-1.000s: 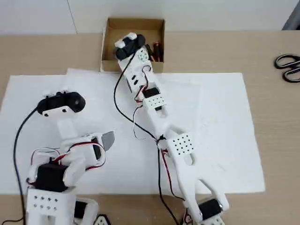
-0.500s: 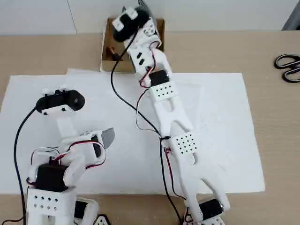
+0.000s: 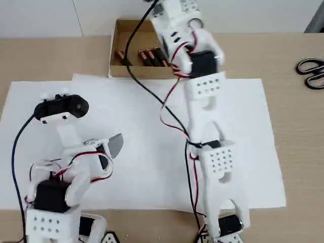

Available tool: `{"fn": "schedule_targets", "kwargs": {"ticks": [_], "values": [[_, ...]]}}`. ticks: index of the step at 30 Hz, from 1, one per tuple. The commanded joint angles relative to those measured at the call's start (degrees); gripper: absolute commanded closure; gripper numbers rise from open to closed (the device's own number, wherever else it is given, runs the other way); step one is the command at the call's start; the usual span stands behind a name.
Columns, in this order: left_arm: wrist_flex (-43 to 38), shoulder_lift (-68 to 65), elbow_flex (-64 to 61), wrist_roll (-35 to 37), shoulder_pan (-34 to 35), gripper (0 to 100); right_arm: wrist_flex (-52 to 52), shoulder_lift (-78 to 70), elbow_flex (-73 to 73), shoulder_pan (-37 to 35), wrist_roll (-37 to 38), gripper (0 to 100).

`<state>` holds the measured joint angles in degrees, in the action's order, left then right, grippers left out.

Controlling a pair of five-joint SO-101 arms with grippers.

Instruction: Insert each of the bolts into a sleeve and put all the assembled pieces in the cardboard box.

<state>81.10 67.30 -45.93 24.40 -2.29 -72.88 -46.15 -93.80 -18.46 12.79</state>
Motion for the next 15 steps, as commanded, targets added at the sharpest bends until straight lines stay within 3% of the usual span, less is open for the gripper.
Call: {"fn": "schedule_targets", "kwargs": {"ticks": [1, 5, 9, 15], "values": [[-3.08, 8.7, 1.98, -5.19, 2.9, 76, -19.74, 14.11, -2.55, 1.54, -0.88, 82.1], [-8.09, 22.95, -2.51, -12.13, 6.42, 76, -23.52, 23.6, -2.46, 4.7, -0.88, 82.1], [-9.93, 37.19, -9.89, -12.75, 6.68, 76, -23.87, 33.27, -2.29, 6.37, -0.88, 82.1], [-8.62, 35.78, -11.3, -12.66, 6.51, 76, -24.4, 44.35, -2.02, 6.46, -0.88, 82.2]]}}
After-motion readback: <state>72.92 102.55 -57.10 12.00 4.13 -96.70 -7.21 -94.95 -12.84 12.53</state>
